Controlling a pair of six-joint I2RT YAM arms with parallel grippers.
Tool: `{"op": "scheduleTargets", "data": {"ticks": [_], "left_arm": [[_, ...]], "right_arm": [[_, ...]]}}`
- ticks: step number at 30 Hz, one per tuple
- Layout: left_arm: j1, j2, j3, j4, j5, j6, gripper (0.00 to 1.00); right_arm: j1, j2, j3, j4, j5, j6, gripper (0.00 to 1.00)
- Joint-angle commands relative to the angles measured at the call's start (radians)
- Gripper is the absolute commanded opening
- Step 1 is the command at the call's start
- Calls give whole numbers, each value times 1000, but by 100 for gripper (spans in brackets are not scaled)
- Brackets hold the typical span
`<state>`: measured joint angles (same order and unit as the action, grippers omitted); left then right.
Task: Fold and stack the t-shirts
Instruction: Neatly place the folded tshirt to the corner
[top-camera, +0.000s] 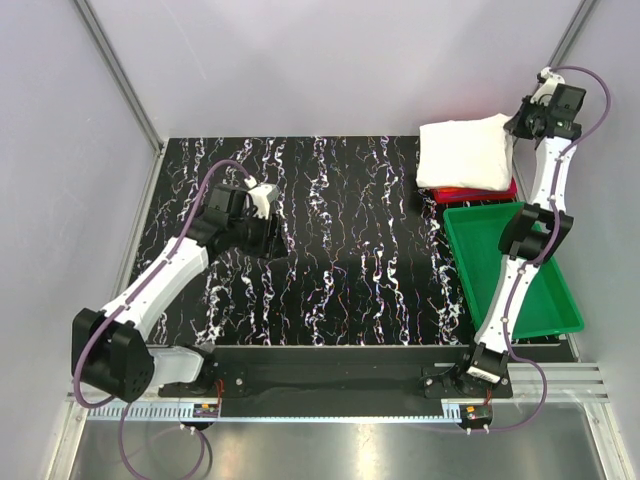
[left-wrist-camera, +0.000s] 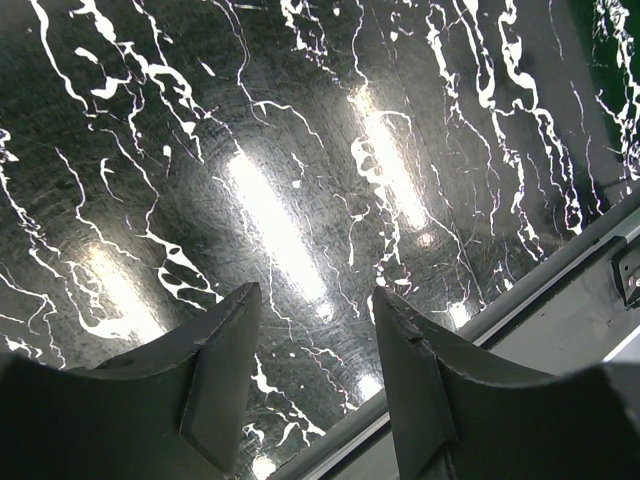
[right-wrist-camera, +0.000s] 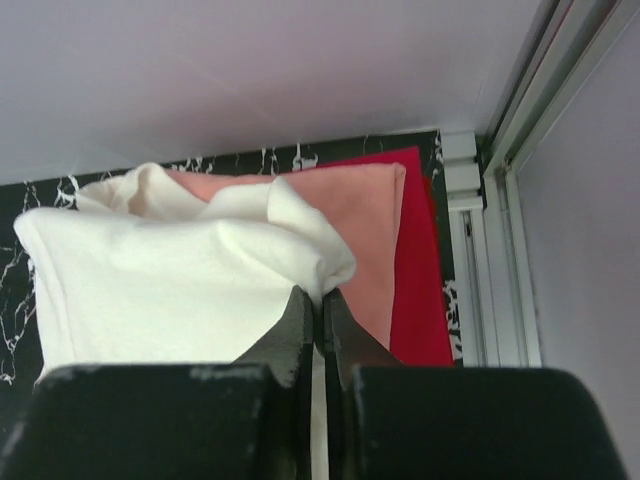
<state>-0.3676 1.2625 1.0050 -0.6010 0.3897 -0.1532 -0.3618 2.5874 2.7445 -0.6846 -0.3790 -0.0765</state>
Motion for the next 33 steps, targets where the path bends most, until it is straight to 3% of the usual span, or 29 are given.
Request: {"op": "scheduleTargets", "data": {"ticks": [1,8,12,18,19,23,26,28,33], "left_arm": [[1,17,-8,30,40,12,54],[2,54,0,36,64,7,54],[4,55,6,35,66,6,54],[6,49,3,35,52,9,55],[9,54,7,33,57,9,55],[9,57,10,36,80,7,55],[9,45,6,35,83,7,55],[9,35,10,35,81,9,55],[10,15,10,35,86,9,56]], "right_arm": [[3,-21,53,178,-60,20,0],[3,13,61,286,6,-6,0],[-2,33,35,304,-64,4,0],[-8,56,54,344,14,-37,1],[-11,53,46,356,26,-34,21],[-28,7,0,343,38,-6,46],[-26,-68,-80,315,77,21,50],[-14,-136,-127,300,100,70,49],[56,-363,-431,272,193,199,18]]}}
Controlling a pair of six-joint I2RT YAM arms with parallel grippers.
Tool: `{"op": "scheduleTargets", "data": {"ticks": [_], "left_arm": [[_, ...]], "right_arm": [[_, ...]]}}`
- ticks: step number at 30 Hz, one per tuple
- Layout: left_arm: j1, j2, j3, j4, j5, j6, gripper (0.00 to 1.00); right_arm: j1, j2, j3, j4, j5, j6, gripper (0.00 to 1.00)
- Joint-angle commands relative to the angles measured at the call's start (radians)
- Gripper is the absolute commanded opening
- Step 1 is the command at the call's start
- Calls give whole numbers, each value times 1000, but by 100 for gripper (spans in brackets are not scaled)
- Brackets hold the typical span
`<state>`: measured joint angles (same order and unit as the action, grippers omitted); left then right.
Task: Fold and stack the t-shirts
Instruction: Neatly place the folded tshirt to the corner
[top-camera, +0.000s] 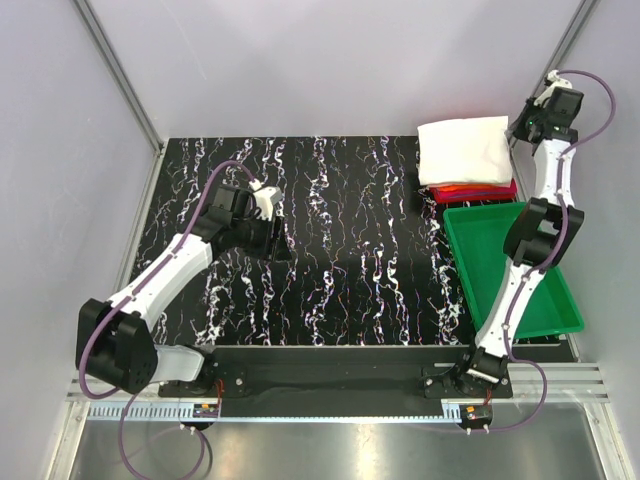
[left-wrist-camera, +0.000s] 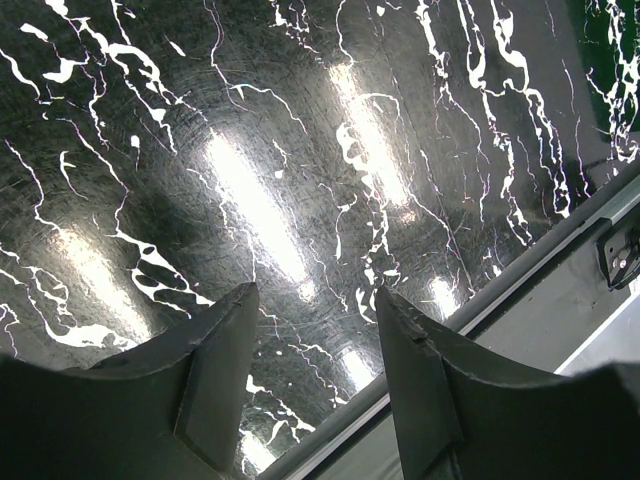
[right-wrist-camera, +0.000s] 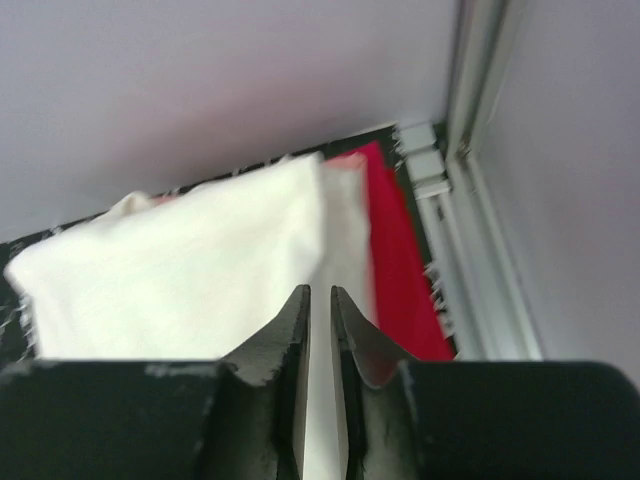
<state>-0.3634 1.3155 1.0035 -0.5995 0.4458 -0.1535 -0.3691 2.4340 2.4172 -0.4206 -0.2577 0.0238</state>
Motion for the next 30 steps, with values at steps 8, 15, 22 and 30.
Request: {"op": "scheduleTargets", "data": {"ticks": [8,15,22,30], "left_arm": [[4,-82,7,35,34,12,57],[4,-98,4,33,25,14,57],[6,-91,7,33,18,12,57],[4,-104,3,33,-33,15,58]], "right_arm": [[110,-334,-392,13,129,169,17],[35,-236,-397,8,190,148,14],[7,-119,-301,-38,233,99,14],[-13,-124,-173,-185,348,166,17]]}}
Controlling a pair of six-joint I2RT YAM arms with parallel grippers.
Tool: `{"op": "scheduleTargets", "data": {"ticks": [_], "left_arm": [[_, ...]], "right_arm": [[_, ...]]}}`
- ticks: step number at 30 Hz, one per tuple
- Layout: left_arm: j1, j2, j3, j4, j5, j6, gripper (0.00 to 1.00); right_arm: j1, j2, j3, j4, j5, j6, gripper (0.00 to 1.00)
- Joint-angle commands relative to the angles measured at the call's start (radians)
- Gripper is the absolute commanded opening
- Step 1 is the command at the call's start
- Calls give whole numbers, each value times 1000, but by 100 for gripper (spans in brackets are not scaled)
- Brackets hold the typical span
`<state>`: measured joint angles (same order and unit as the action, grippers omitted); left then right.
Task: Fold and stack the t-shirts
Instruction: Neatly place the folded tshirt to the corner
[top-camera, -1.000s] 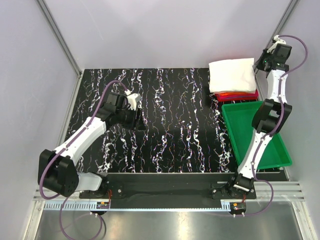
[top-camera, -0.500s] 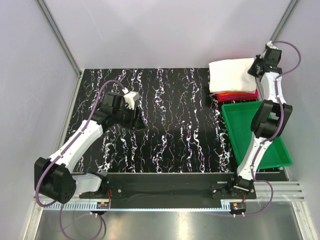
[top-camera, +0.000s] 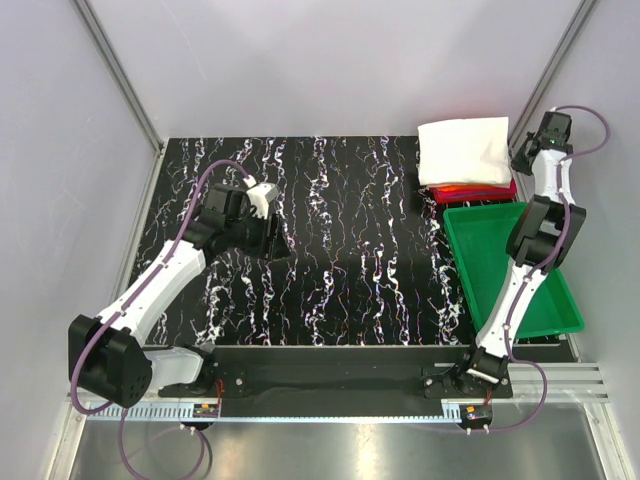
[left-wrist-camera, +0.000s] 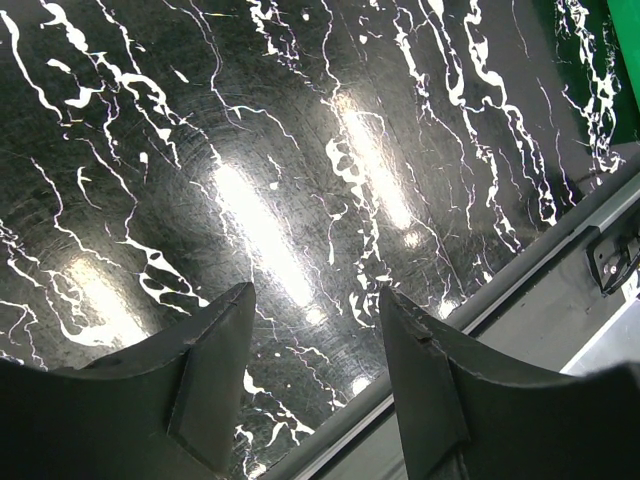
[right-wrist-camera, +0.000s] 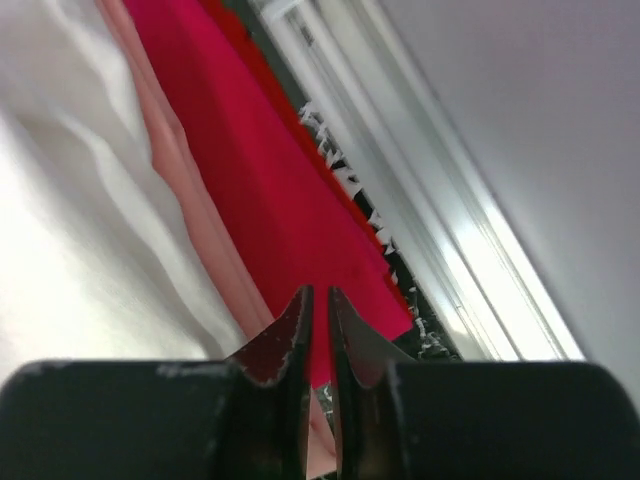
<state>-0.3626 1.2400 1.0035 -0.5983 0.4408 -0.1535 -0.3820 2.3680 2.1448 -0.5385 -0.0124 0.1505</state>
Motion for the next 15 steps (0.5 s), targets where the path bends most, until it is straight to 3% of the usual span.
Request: {"op": "scheduleTargets", "data": {"ticks": [1,6,9,13,14,15], "left_arm": [[5,-30,4,32,-28,14,58],[4,-43,21,32,-19,-3,58],[5,-76,61,32,-5,-18,59],[4,-102,139,43,-8,-27,63],[5,-105,174,55,10,-38,74],[5,-105,191,66,25,-46,99]], "right_arm": [[0,-76,136,-149,171,58,18],[-9,-182,150,-405,230,188,20],[-1,-350,14,-399,158,239,23],[70,-646,-212,-312,-30,267,35],[124,-694,-306,-286,-61,271,43],[152,-735,-350,-282,-79,264,48]]}}
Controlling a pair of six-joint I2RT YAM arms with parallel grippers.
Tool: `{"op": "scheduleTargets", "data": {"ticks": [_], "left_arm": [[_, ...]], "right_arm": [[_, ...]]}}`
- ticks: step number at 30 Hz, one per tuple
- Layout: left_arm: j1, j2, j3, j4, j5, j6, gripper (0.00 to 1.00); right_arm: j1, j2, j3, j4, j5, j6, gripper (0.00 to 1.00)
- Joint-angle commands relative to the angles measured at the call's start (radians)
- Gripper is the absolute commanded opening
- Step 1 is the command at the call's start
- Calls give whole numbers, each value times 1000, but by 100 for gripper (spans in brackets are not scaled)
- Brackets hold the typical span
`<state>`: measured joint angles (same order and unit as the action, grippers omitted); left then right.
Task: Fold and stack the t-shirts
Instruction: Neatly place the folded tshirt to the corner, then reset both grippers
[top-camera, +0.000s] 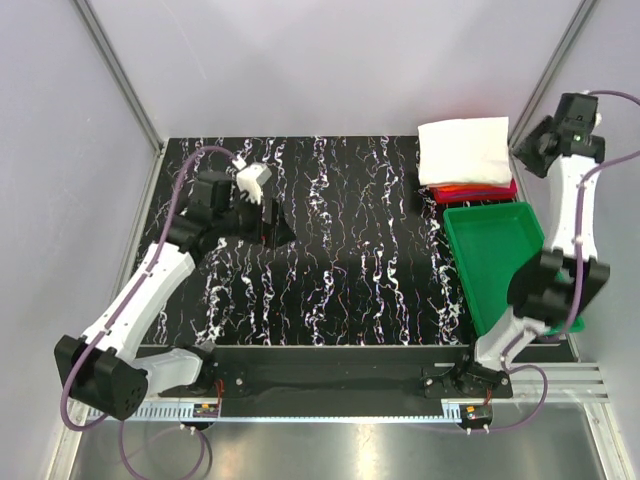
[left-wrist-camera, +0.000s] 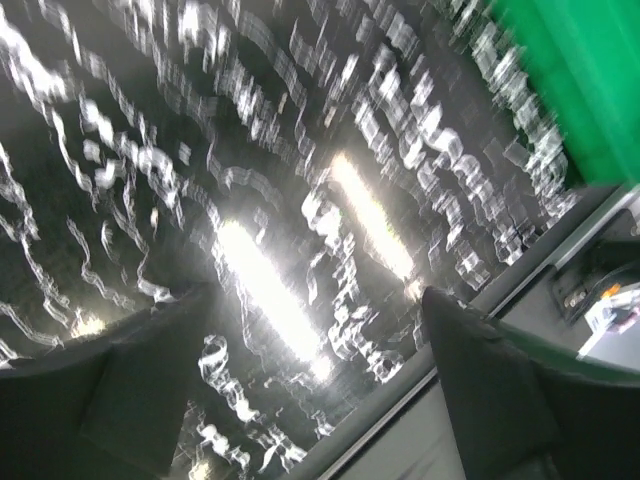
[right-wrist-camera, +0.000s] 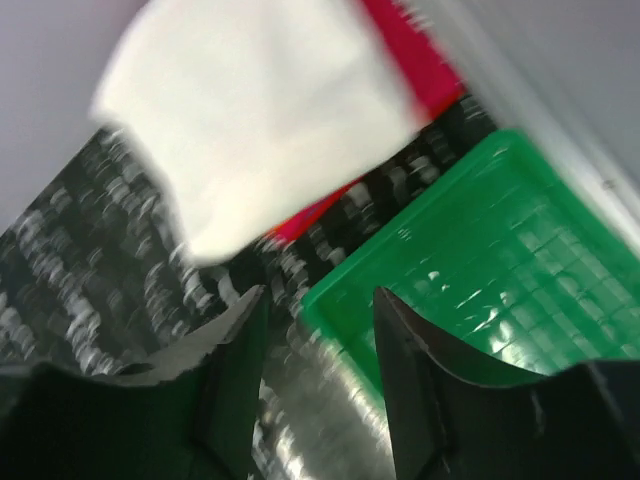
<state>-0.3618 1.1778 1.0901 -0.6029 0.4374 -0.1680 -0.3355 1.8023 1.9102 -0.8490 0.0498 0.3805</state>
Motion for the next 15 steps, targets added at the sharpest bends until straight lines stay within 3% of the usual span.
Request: {"op": "scheduleTargets", "data": {"ticks": [1,2,3,8,15], "left_arm": [[4,-41,122,83,47,-37,99],[3,-40,155,89,72,-51,99],[3,-41,168,94,84,-56,99],[3,-104,131,166,64,-33,99],[3,-219,-12,321,56,-33,99]], "right_arm": [[139,-245,-158,28,-155,26,55],[165,-282,-201,30,-174,28,81],[183,-320,-302,60,-206,32,100],[219,-612,-634,249,-537,110,100],[219,-825,-769,258,-495,83,100]]}}
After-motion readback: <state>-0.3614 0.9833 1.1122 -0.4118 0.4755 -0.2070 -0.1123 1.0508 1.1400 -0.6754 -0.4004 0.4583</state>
